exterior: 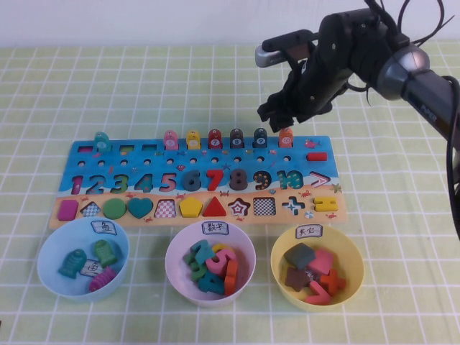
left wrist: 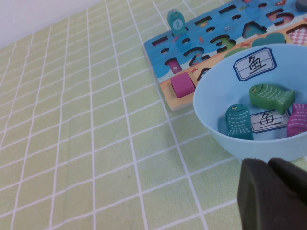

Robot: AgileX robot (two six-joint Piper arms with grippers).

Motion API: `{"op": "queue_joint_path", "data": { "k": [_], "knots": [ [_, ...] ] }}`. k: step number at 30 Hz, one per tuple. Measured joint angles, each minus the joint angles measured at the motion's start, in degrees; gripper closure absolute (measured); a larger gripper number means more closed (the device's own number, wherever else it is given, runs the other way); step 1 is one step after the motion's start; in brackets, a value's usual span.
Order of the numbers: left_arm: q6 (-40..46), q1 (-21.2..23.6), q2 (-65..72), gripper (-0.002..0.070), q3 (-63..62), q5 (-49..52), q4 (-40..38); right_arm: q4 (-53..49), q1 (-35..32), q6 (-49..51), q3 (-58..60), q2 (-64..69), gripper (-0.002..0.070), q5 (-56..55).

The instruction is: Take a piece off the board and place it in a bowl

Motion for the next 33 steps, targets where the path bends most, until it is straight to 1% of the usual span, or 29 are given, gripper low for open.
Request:
{"op": "queue_joint_path", "data": {
  "k": [16,18,21,22,24,29,33],
  "knots": [
    [0.00,0.00,0.00,0.0678,0.00,0.00,0.00,-1.07,0.00,0.87,0.00,2.99,0.0293,-0.37],
    [0.00,0.00,0.00,0.0678,0.00,0.00,0.00,-1.35,0.00,1.17,0.00,3.07,0.0311,-0.24],
    [0.00,0.00,0.00,0.0678,0.00,0.00,0.00,-1.49,0.00,1.38,0.00,3.07,0.0367,-0.17],
    [0.00,0.00,0.00,0.0679,0.00,0.00,0.00,-1.49,0.00,1.38,0.00,3.07,0.0405,0.17],
    [0.00,0.00,0.00,0.0679,0.00,0.00,0.00,-1.49,0.00,1.38,0.00,3.07,0.0451,0.68],
    [0.00,0.00,0.00,0.0678,0.00,0.00,0.00,-1.49,0.00,1.38,-0.26,3.07,0.0453,1.62],
    [0.00,0.00,0.00,0.0678,0.00,0.00,0.02,-1.85,0.00,1.47,-3.28,3.07,0.0454,5.17]
  ]
}}
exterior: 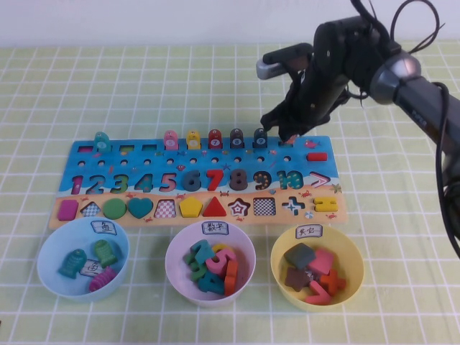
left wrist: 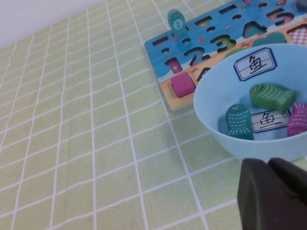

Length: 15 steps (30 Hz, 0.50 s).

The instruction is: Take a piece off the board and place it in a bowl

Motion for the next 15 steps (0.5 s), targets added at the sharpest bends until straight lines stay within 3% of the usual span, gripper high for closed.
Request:
{"op": "queue_joint_path", "data": {
  "k": [7,15],
  "knots": [
    [0.00,0.00,0.00,0.0678,0.00,0.00,0.00,-2.95,0.00,0.00,-9.10,-0.31,0.0454,5.97],
    [0.00,0.00,0.00,0.0678,0.00,0.00,0.10,-2.19,1.27,-0.41,-8.55,-6.53,0.0454,6.80]
  ]
}}
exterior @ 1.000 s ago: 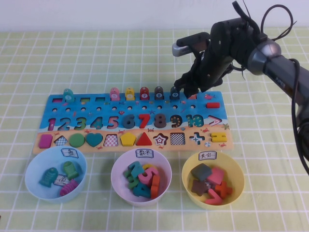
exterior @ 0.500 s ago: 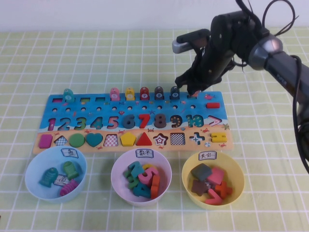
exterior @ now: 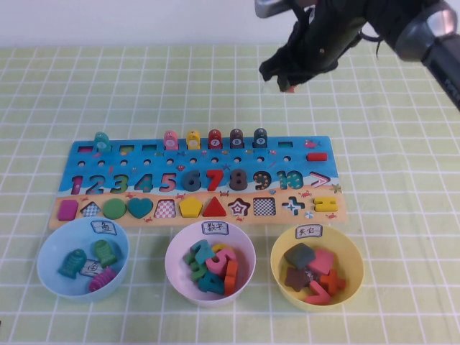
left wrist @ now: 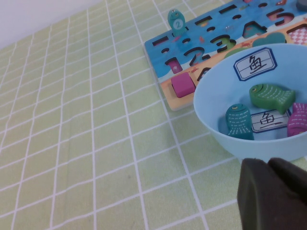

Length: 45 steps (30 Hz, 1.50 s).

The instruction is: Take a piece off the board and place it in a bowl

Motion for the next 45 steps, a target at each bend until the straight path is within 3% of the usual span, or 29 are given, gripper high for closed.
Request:
{"op": "queue_joint_path", "data": {
  "k": [8,18,25,34,45],
  "knots": [
    [0.00,0.00,0.00,0.0678,0.00,0.00,0.00,-0.71,4.67,-2.38,13.75,-13.02,0.0454,0.13],
    [0.09,0.00,0.00,0.0679,0.00,0.00,0.00,-0.54,5.57,-2.21,48.16,-36.70,0.0454,-0.09],
    [0.09,0.00,0.00,0.0678,0.00,0.00,0.00,5.70,6.15,-1.44,64.45,-49.51,0.0454,0.02],
    [0.09,0.00,0.00,0.0678,0.00,0.00,0.00,6.32,11.20,-2.29,63.89,-45.58,0.0454,-5.38],
    [0.09,0.00,0.00,0.0678,0.00,0.00,0.00,6.58,19.00,-9.15,38.72,-22.37,0.0454,-5.07]
  ]
}}
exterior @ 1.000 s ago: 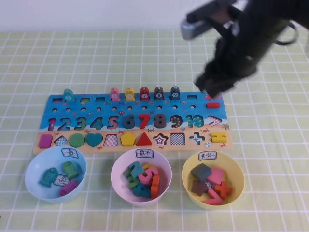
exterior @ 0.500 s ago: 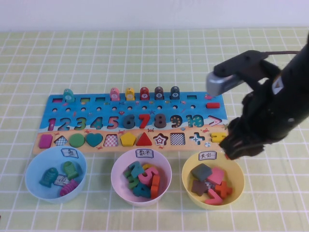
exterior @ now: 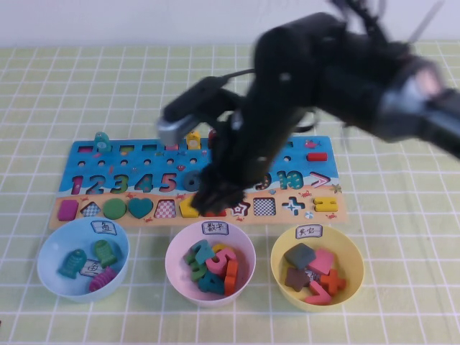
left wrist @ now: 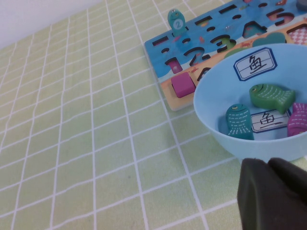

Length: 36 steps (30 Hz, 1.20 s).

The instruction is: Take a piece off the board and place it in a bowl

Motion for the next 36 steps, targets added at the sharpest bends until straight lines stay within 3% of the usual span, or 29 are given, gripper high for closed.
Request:
{"op": "queue_joint_path", "data": {
  "k": [6,12,33,36],
  "knots": [
    [0.00,0.00,0.00,0.0679,0.00,0.00,0.00,2.95,4.26,-5.14,-16.44,12.51,0.0454,2.63],
    [0.00,0.00,0.00,0.0678,0.00,0.00,0.00,13.23,6.58,-11.86,-26.96,21.43,0.0454,1.90],
    [0.00,0.00,0.00,0.0678,0.00,0.00,0.00,20.18,6.96,-21.79,-28.70,28.66,0.0454,-7.72],
    [0.00,0.00,0.00,0.0678,0.00,0.00,0.00,21.40,6.96,-22.55,-28.70,28.78,0.0392,-7.72]
  ]
}}
